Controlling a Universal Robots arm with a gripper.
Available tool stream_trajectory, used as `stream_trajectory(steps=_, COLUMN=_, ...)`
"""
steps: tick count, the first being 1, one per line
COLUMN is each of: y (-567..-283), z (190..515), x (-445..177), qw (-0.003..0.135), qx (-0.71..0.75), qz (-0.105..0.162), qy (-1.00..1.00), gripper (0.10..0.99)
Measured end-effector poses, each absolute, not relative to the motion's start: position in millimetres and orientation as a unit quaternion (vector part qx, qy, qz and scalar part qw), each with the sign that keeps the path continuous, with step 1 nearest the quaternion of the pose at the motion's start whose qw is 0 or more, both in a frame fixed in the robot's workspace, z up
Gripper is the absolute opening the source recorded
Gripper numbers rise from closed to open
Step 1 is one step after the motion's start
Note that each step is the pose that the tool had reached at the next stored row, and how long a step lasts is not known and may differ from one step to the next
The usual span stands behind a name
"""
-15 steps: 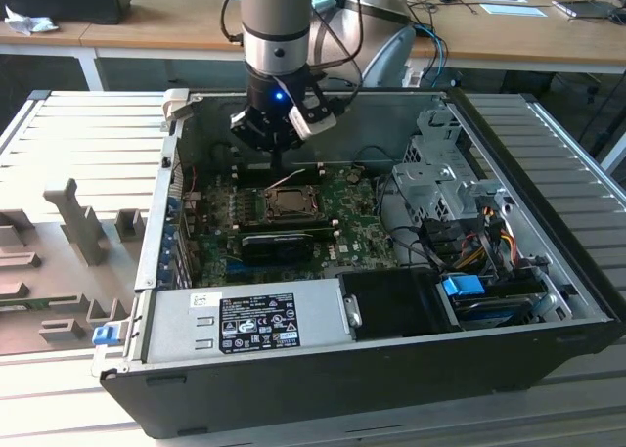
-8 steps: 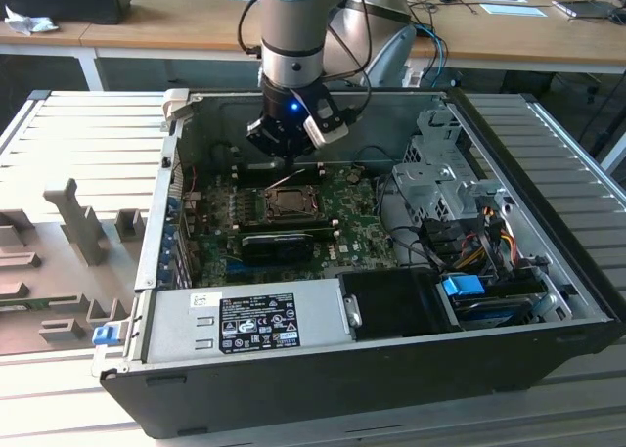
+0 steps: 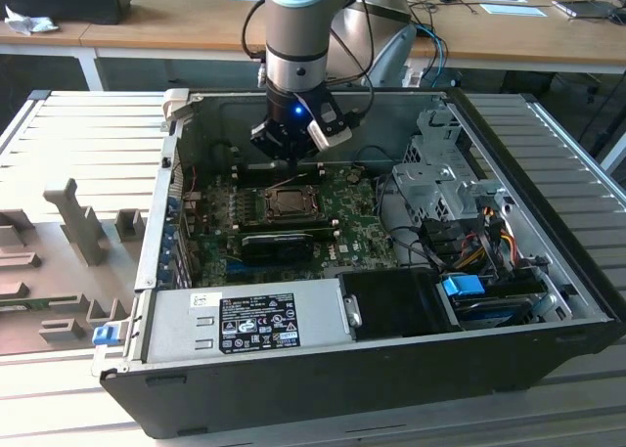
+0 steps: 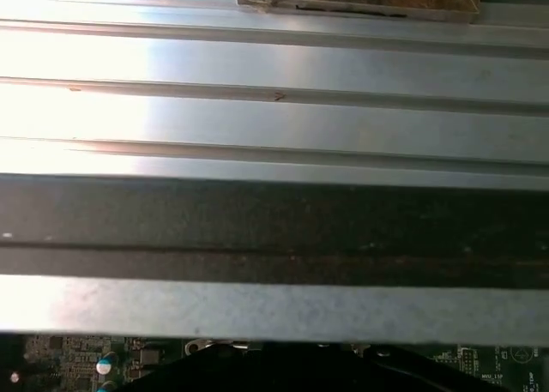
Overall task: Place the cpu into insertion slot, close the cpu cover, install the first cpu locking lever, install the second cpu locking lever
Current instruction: 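Install the first cpu locking lever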
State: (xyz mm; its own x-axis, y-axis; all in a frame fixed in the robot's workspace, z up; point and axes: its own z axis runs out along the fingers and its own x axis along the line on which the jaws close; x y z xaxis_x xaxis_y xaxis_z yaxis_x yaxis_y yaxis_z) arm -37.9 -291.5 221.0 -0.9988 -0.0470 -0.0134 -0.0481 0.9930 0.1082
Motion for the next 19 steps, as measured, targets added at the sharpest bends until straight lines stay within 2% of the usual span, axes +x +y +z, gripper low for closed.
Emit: stream_trajectory(steps=19, y=-289, z=205, x=-27, qw=0.005, qx=-0.024, qz=0.044, qy=0.999, gripper=0.102)
